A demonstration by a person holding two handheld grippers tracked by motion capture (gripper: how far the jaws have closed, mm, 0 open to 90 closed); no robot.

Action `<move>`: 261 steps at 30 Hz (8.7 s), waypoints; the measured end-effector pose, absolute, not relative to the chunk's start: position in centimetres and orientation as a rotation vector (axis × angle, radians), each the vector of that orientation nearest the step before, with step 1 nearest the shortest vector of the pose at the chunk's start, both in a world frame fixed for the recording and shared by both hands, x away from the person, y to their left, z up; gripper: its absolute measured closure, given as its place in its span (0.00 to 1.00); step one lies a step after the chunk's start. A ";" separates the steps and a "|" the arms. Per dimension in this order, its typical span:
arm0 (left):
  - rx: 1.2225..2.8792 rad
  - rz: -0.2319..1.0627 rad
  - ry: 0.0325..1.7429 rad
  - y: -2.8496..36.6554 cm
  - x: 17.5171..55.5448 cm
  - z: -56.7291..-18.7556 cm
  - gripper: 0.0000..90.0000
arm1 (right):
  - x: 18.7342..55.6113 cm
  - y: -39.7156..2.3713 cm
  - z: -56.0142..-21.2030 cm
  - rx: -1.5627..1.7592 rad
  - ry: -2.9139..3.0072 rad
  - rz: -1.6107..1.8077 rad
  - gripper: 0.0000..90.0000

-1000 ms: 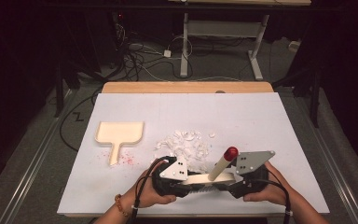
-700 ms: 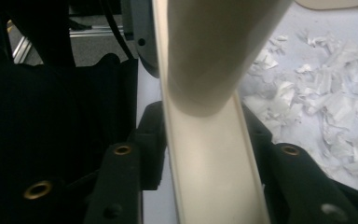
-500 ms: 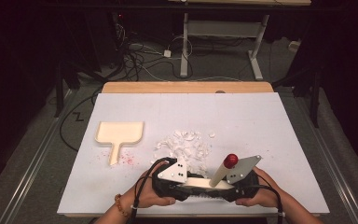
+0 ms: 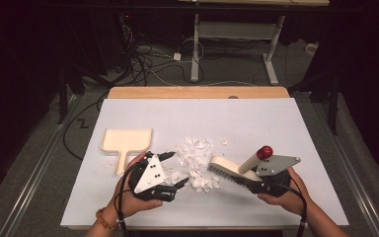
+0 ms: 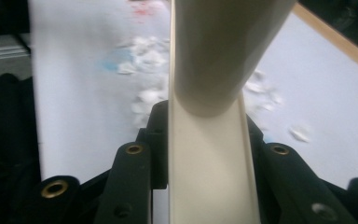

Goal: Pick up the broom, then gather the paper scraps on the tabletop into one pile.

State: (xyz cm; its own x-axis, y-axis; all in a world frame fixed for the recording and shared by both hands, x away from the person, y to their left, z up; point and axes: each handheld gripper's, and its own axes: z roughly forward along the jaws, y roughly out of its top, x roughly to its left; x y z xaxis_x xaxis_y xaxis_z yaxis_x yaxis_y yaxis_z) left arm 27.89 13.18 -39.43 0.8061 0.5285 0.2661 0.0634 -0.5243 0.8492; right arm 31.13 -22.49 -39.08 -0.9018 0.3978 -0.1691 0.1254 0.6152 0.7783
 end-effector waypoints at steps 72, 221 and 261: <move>2.180 0.673 0.781 20.9 26.1 -47.1 0.22 | 40.9 -17.9 -44.1 0.649 2.361 0.793 0.76; 2.207 0.587 0.769 20.5 26.5 -47.6 0.23 | 36.5 -19.5 -39.1 0.404 2.375 1.130 0.76; 2.176 0.594 0.737 20.5 26.4 -47.0 0.23 | 32.9 -12.9 -42.9 0.762 2.222 1.093 0.76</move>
